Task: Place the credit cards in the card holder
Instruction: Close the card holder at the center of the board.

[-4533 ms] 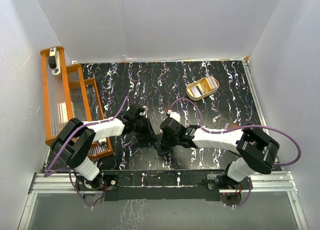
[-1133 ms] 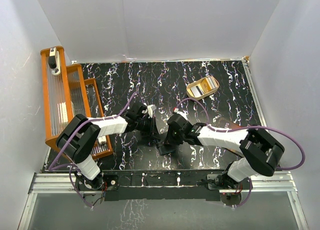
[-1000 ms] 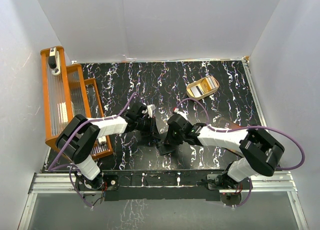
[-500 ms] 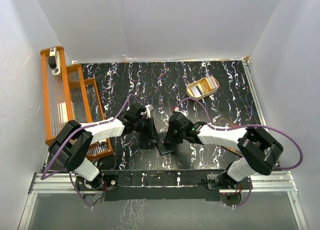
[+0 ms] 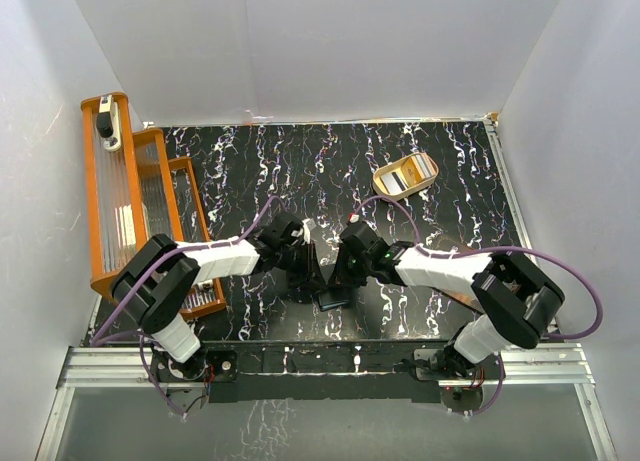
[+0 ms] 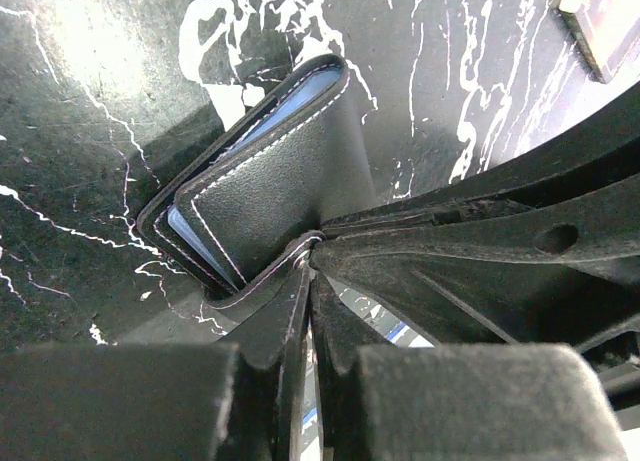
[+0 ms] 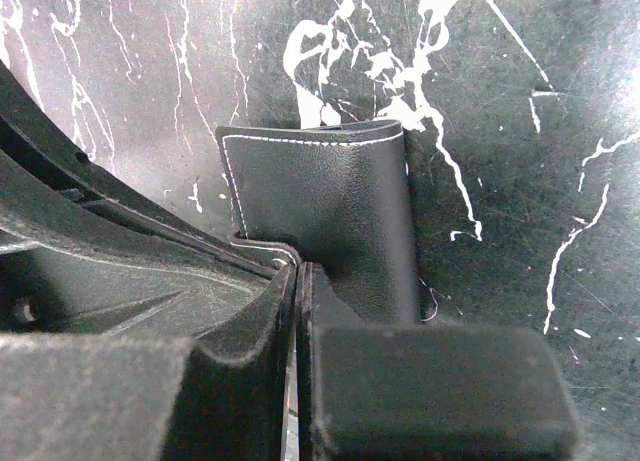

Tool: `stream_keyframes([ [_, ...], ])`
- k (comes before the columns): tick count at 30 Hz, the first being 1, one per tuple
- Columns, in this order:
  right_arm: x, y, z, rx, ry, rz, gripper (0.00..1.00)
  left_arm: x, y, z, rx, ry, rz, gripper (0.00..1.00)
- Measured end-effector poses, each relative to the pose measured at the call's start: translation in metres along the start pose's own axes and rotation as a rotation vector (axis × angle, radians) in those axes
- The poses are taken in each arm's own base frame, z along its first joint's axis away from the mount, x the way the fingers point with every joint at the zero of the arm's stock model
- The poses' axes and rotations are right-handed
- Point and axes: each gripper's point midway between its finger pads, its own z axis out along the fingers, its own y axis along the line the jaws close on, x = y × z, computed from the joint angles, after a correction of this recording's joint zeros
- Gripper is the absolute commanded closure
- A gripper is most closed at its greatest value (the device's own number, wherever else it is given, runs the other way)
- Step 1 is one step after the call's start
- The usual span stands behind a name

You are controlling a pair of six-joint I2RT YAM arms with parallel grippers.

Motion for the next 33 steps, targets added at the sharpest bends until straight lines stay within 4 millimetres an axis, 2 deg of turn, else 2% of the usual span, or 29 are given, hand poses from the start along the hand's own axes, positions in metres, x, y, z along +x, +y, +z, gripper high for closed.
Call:
stream_keyframes([
  [5, 0.001, 0.000, 0.002, -0.016, 0.026, 0.012, 1.00, 0.004, 0.002, 0.002, -0.032, 0.027, -0.034, 0.97],
  [16, 0.003, -0.001, 0.009, -0.029, 0.072, 0.038, 1.00, -0.001, 0.007, -0.001, -0.167, 0.035, -0.095, 0.98],
  [24, 0.002, 0.001, 0.011, -0.050, 0.079, 0.042, 1.00, -0.004, 0.007, -0.005, -0.201, 0.003, -0.141, 0.98],
  [33, 0.002, 0.007, 0.016, -0.087, 0.083, 0.042, 1.00, -0.024, 0.005, -0.013, -0.211, -0.102, -0.145, 0.99],
])
